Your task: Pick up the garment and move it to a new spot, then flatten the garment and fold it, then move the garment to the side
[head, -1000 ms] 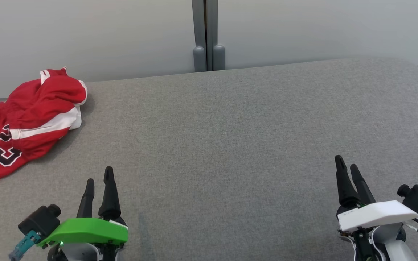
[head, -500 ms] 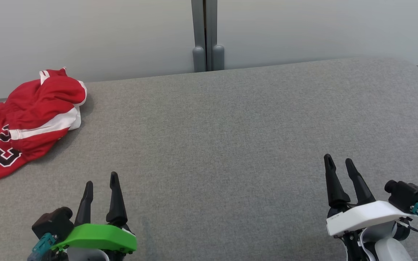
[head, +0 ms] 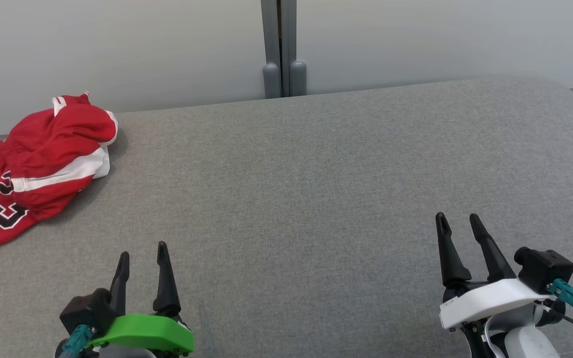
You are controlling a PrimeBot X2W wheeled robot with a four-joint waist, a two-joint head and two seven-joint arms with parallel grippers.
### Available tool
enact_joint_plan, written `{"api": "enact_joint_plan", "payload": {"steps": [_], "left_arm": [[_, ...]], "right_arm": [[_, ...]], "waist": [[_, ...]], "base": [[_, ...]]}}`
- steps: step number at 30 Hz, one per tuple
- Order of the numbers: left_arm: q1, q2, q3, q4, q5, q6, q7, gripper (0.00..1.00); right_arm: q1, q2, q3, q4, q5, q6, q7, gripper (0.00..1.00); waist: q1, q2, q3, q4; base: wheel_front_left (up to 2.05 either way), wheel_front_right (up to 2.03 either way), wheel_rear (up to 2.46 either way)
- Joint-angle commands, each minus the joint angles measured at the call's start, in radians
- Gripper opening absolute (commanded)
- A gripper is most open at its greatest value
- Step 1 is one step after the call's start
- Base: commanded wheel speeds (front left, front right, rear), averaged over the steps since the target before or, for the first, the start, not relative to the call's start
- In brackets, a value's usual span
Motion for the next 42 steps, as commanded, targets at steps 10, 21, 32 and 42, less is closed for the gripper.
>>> {"api": "enact_joint_plan", "payload": {"steps": [10,21,32,42], "left_arm": [[0.013,0.009,-0.009,0.006,0.079,0.01,-0.028,1.0],[0.017,0.009,-0.018,0.039,0.144,0.013,-0.051,1.0],[0.015,0.01,-0.034,0.054,0.177,0.02,-0.071,1.0],[0.014,0.01,-0.041,0.069,0.21,0.028,-0.085,1.0]], "right_arm": [[-0.01,-0.006,0.011,0.026,-0.11,0.0,-0.031,1.0],[-0.009,-0.006,0.007,0.039,-0.201,0.0,-0.054,1.0],[-0.011,-0.007,0.01,0.049,-0.259,0.0,-0.074,1.0],[-0.013,-0.007,0.01,0.057,-0.31,0.0,-0.086,1.0]], "waist": [[0.0,0.0,0.0,0.002],[0.0,0.0,0.0,0.002],[0.0,0.0,0.001,0.004],[0.0,0.0,0.002,0.004]], "base": [[0.0,0.0,0.0],[0.0,0.0,0.0],[0.0,0.0,0.0],[0.0,0.0,0.0]]}}
